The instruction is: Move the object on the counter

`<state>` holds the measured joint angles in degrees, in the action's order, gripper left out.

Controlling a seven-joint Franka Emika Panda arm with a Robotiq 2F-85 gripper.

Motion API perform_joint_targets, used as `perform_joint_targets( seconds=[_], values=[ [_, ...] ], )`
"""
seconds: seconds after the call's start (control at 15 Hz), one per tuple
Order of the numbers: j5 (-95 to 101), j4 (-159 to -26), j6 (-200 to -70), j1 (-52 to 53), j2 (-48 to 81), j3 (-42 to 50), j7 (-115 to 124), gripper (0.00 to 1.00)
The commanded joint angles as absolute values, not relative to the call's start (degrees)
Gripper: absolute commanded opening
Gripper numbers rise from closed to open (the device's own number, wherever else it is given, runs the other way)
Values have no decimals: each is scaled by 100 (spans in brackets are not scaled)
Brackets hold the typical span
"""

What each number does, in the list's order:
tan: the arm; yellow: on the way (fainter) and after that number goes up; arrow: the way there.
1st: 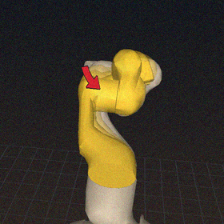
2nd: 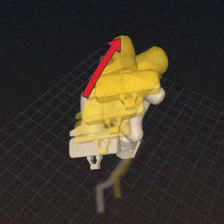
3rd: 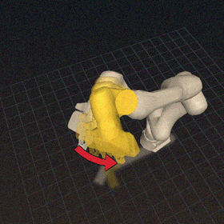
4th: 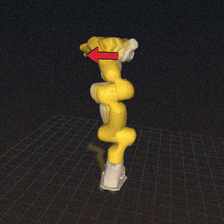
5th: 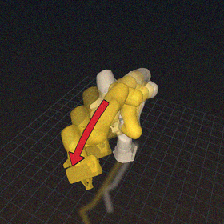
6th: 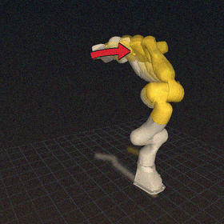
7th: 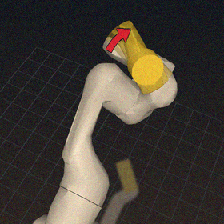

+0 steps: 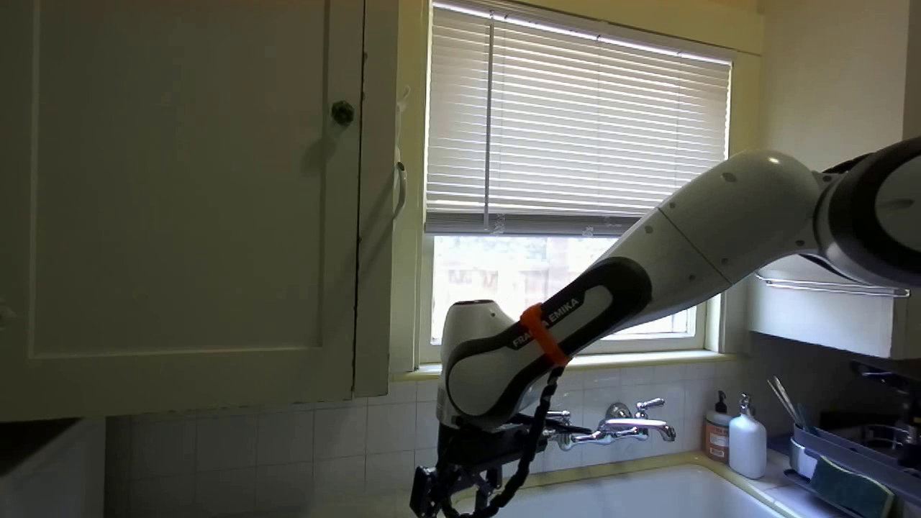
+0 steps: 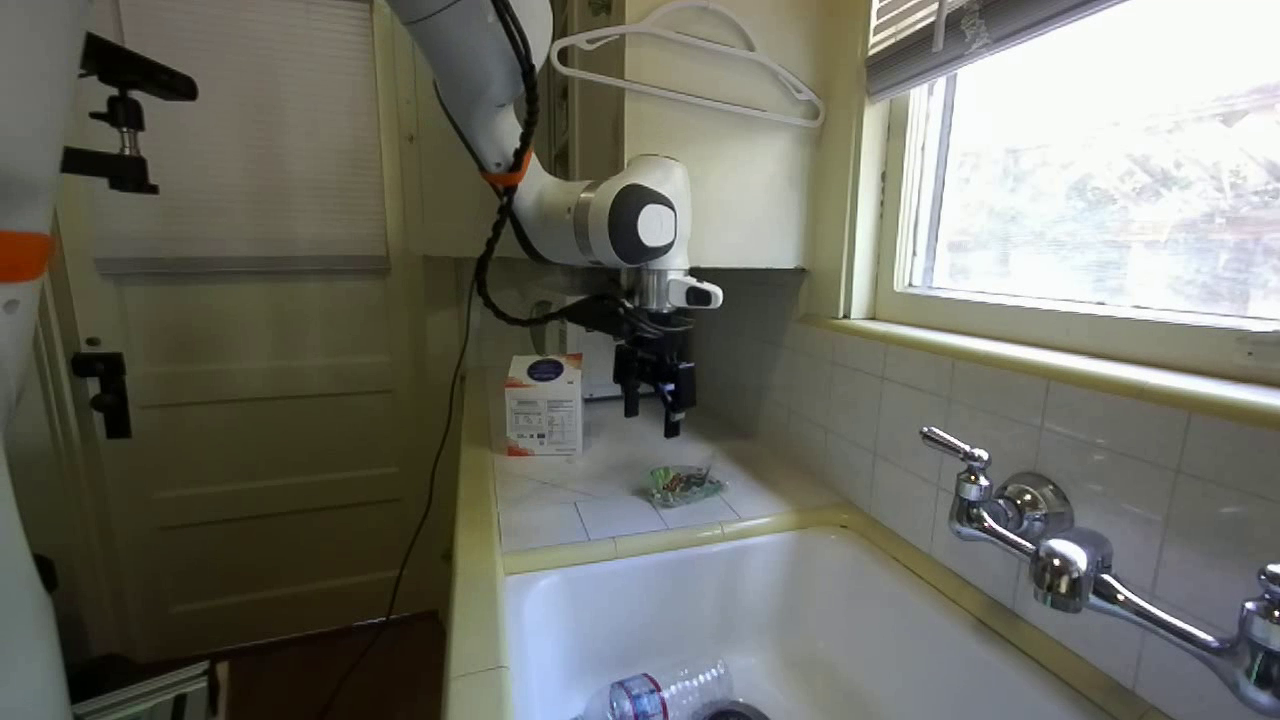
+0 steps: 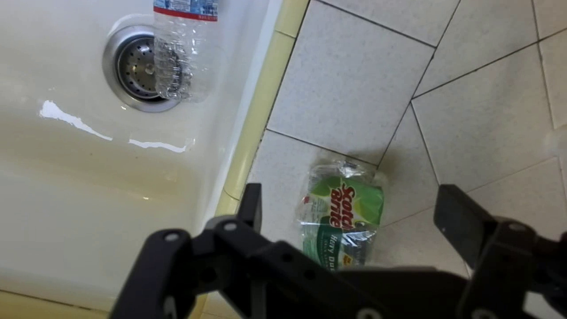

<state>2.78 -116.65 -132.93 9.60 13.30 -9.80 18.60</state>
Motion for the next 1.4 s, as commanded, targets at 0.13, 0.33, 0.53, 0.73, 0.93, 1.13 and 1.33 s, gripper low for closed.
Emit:
perform_joint_targets(
  seconds=[0.13, 0.33, 0.53, 0.73, 0.93, 1.13, 1.33],
  values=[
    [267, -11520, -13284, 1089, 1486, -859, 1865, 100],
    [386, -11633, -13968, 1123, 1683, -787, 2066, 100],
    [185, -11735, -15351, 1125, 2041, -727, 2047, 100],
    [-68, -11808, -16491, 1104, 2456, -757, 1782, 100],
    [-54, -11783, -17075, 1164, 2768, -732, 1513, 100],
    [65, -11815, -17309, 1304, 2921, -568, 1324, 74],
    [108, -11860, -17325, 1394, 3000, -461, 1126, 53]
  ],
)
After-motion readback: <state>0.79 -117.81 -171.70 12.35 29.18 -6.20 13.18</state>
